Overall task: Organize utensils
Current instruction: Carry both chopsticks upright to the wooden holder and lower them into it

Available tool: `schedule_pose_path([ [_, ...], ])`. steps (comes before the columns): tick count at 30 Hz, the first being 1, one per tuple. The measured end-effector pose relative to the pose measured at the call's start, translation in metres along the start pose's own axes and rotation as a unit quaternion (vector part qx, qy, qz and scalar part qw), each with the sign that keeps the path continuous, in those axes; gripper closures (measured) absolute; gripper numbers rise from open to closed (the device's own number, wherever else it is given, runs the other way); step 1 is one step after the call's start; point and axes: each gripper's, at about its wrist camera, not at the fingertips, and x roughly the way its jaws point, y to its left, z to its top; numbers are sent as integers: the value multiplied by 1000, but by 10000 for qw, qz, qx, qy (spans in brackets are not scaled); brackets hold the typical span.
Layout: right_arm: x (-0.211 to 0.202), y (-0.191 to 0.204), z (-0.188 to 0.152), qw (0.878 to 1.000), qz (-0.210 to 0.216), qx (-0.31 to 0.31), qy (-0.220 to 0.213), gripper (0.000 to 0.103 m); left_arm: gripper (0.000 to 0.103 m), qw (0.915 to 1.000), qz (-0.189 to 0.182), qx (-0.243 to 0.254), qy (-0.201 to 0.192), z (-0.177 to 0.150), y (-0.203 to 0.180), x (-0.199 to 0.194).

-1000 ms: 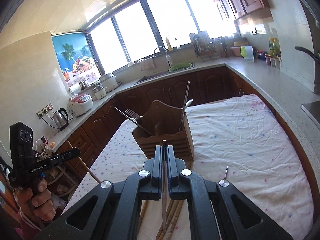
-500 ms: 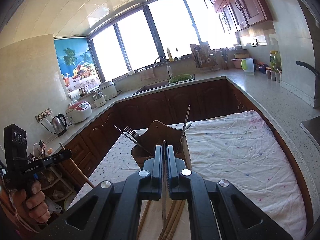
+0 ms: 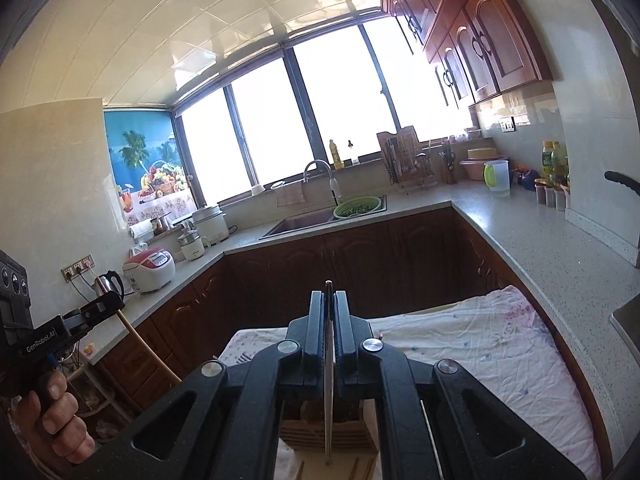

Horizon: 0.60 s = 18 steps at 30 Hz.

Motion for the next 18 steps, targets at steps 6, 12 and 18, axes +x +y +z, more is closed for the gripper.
schedule_pose_path([
  [6,36,-14,6,9996,-90,252,-102,99,99,9995,307,-32,27,-4,10,41],
  [12,65,-30,-35,9986,-227,456,132,99,99,9980,486,-259,297,-51,31,60],
  [18,81,-41,-71,9970,-288,611,367,99,97,9948,621,-462,661,-95,50,71],
])
